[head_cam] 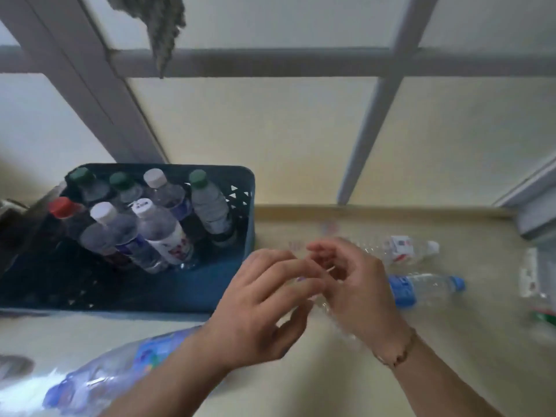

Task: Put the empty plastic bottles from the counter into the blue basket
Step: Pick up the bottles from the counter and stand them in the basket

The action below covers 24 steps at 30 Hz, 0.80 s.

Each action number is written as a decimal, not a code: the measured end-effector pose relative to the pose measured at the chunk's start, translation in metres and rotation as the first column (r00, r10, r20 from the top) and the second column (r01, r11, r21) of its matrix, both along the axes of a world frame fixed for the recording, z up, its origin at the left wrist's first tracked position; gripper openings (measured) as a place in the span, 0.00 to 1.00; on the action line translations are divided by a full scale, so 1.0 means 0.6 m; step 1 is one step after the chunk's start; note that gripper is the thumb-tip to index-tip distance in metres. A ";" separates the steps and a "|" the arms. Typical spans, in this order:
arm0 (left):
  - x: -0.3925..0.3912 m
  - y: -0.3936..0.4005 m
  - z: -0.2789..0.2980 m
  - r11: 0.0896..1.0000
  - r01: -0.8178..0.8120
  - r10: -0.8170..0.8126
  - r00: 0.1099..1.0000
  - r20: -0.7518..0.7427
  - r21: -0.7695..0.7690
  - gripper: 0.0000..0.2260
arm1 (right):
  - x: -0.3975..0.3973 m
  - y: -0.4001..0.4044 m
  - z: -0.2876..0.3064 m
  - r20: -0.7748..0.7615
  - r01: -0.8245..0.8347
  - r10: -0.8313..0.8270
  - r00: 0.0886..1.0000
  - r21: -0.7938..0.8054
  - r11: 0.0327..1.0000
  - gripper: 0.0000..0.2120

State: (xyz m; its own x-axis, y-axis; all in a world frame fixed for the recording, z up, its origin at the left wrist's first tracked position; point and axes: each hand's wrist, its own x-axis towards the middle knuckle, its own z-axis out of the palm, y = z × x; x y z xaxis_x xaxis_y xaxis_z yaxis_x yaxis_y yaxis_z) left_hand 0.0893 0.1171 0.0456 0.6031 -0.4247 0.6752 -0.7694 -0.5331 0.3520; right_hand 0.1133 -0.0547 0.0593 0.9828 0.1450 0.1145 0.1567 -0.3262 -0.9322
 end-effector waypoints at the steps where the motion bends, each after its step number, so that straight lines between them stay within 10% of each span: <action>1: -0.003 -0.026 -0.020 0.999 0.036 -0.035 0.998 -0.047 0.038 0.10 | -0.013 -0.047 -0.022 -0.066 0.101 -0.101 0.993 0.000 0.995 0.09; 10: 0.039 -0.242 -0.178 0.896 0.001 0.216 0.872 -0.439 0.444 0.25 | -0.065 -0.299 -0.213 -0.403 0.379 -0.496 0.770 -0.337 0.862 0.04; 24: 0.086 -0.392 -0.259 0.882 0.005 0.223 0.877 -0.426 0.472 0.32 | -0.032 -0.381 -0.232 -0.723 0.536 -0.364 0.587 0.010 0.844 0.21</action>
